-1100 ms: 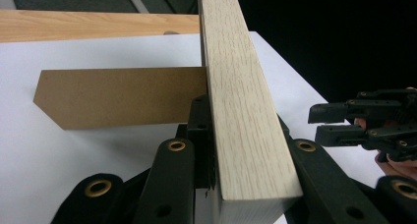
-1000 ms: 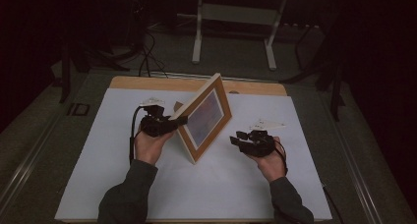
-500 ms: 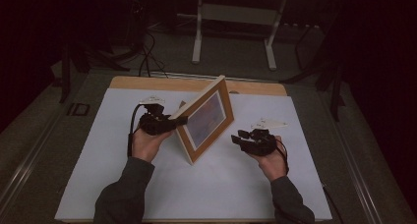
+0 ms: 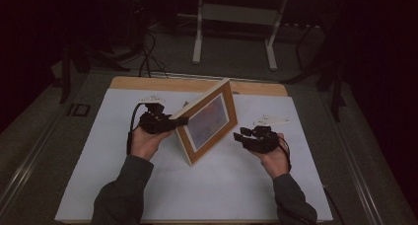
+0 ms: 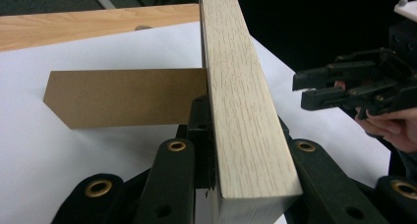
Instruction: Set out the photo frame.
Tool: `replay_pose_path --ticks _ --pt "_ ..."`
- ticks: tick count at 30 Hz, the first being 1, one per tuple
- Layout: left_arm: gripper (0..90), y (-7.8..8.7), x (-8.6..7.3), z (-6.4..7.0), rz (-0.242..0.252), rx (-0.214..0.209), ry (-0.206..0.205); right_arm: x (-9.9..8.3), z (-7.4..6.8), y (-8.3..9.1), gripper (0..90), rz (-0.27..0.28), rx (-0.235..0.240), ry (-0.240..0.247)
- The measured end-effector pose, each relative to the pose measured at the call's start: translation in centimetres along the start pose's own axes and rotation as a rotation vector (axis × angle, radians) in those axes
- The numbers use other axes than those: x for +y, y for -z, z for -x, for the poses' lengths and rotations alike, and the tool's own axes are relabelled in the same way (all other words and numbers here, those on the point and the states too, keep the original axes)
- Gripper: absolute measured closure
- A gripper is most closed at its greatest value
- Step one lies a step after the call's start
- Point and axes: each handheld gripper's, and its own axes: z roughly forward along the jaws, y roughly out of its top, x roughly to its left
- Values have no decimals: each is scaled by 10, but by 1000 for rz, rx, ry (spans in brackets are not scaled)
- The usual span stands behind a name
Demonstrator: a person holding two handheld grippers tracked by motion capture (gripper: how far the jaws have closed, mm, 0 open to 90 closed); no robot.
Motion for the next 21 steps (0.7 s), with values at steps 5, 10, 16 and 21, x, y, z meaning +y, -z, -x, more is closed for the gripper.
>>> replay_pose_path --ticks 5,10,16,21 --pt "750 0 1 -2 -5 -12 -1 5 3 1 603 2 -9 0" --pt "751 0 1 -6 -9 -31 4 6 6 -2 603 -3 -18 0" --pt "751 1 1 -8 -14 -44 -1 7 12 -5 596 -5 -30 -11" --pt "751 2 1 -10 -19 -60 -9 9 16 -7 596 -8 -35 -20"
